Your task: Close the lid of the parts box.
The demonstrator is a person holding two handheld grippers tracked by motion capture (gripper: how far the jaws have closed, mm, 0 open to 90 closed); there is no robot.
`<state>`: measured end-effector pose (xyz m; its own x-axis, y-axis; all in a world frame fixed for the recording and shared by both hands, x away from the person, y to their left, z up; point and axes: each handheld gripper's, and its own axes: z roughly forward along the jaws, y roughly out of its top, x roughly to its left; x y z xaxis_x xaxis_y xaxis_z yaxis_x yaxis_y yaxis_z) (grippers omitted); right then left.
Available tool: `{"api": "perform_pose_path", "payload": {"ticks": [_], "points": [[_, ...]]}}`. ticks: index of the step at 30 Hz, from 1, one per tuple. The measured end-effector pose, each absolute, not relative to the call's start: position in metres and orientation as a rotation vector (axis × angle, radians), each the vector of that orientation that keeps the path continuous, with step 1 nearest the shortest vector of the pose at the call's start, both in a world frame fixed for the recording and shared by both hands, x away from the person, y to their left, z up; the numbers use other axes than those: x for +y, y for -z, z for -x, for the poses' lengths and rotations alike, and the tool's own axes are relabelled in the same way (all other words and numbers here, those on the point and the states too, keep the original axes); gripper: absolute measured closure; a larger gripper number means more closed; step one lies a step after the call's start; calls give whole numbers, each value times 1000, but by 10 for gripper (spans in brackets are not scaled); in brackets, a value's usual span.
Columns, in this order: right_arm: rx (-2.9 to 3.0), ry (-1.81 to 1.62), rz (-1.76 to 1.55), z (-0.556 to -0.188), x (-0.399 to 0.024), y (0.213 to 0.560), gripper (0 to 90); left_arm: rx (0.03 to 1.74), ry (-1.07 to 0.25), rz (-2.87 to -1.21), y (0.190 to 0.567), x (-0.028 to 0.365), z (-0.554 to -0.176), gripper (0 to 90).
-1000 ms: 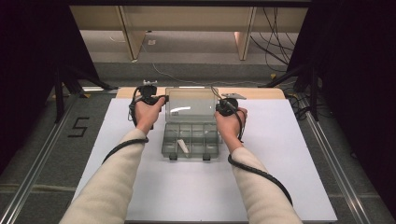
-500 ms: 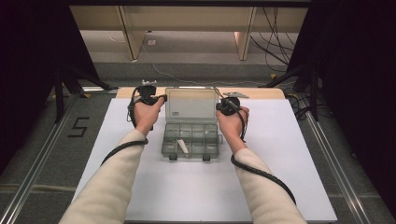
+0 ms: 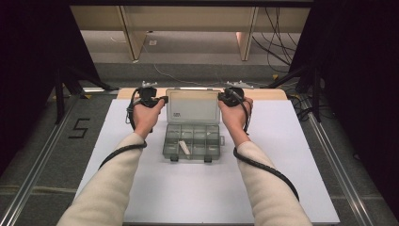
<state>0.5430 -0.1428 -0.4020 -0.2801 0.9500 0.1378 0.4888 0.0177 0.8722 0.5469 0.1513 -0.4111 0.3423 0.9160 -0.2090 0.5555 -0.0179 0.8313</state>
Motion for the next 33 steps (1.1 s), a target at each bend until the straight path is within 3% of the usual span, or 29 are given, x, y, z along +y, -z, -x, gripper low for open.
{"api": "perform_pose_path", "payload": {"ticks": [5,8,11,20,33], "points": [[1797,-1199,-1475,-541,-142,402,871,1292,-489,-1720,411,153,-547,862],[1802,-1184,-1467,-538,-142,401,872,1255,-495,-1706,410,156,-549,775],[1802,-1193,-1454,-536,-142,400,871,1246,-509,-1684,408,155,-552,762],[1793,-1214,-1437,-531,-144,401,868,1264,-517,-1696,400,152,-553,859],[1789,-1240,-1417,-522,-148,401,866,1253,-553,-1709,394,148,-540,873]]}}
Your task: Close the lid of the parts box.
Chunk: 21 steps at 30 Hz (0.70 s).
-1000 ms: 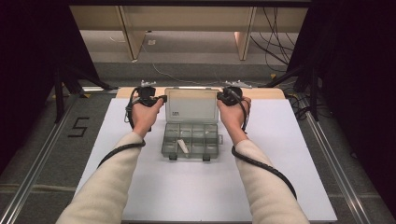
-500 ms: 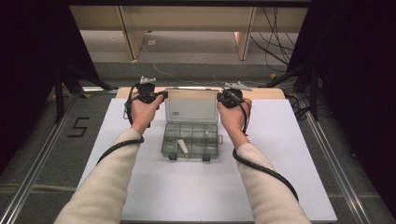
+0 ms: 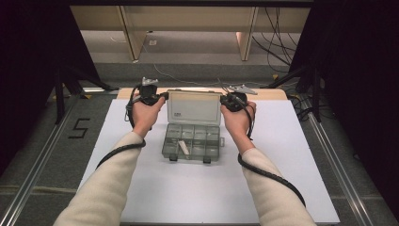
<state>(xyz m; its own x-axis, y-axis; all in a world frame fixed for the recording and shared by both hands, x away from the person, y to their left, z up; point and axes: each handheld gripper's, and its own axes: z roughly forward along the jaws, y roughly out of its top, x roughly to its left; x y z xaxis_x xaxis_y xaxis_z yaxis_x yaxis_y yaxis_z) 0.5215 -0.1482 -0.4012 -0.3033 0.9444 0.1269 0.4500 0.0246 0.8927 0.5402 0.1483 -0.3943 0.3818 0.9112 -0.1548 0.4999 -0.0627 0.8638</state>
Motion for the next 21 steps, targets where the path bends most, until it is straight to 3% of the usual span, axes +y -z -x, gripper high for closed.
{"api": "perform_pose_path", "payload": {"ticks": [21], "points": [[1808,-1218,-1378,-502,-149,398,865,1227,-602,-1723,390,147,-522,877]]}}
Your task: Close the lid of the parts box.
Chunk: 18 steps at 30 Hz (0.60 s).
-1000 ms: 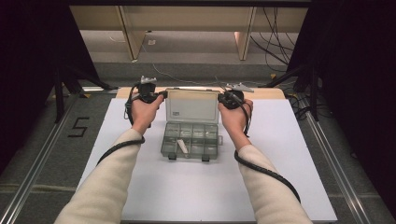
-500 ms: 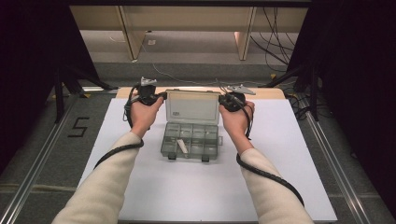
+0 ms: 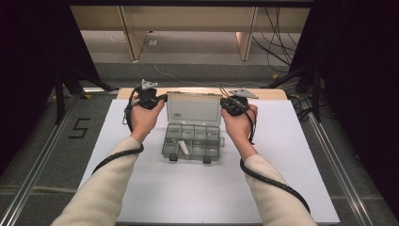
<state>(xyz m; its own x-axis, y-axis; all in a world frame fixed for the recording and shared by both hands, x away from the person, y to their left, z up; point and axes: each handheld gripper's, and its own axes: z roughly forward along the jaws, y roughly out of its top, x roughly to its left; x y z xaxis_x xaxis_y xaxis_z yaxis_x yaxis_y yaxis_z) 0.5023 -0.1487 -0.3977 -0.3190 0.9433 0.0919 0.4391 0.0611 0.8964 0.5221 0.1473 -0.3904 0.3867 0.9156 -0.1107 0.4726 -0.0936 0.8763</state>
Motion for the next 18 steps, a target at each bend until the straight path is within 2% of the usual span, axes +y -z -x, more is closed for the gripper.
{"api": "perform_pose_path", "payload": {"ticks": [18], "points": [[1799,-1237,-1349,-485,-148,398,864,1200,-632,-1721,391,148,-506,880]]}}
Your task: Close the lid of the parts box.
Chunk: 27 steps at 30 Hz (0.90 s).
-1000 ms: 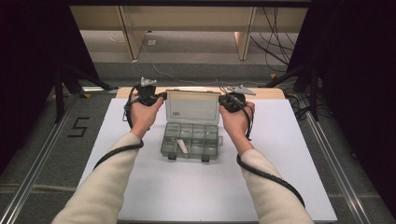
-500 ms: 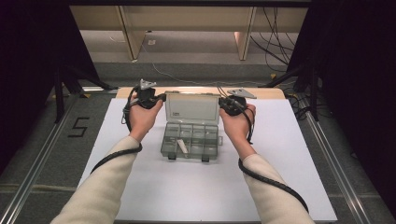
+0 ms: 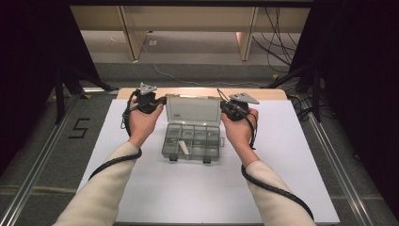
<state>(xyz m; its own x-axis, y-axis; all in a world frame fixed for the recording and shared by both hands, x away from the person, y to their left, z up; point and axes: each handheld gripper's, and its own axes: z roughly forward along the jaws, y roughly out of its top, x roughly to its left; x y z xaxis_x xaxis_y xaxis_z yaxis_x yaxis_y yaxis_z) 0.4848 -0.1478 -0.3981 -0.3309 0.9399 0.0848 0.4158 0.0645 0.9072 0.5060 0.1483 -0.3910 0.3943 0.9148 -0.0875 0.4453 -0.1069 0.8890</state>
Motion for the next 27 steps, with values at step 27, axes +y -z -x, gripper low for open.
{"api": "perform_pose_path", "payload": {"ticks": [27], "points": [[1788,-1265,-1294,-461,-149,403,861,1152,-673,-1721,394,150,-485,881]]}}
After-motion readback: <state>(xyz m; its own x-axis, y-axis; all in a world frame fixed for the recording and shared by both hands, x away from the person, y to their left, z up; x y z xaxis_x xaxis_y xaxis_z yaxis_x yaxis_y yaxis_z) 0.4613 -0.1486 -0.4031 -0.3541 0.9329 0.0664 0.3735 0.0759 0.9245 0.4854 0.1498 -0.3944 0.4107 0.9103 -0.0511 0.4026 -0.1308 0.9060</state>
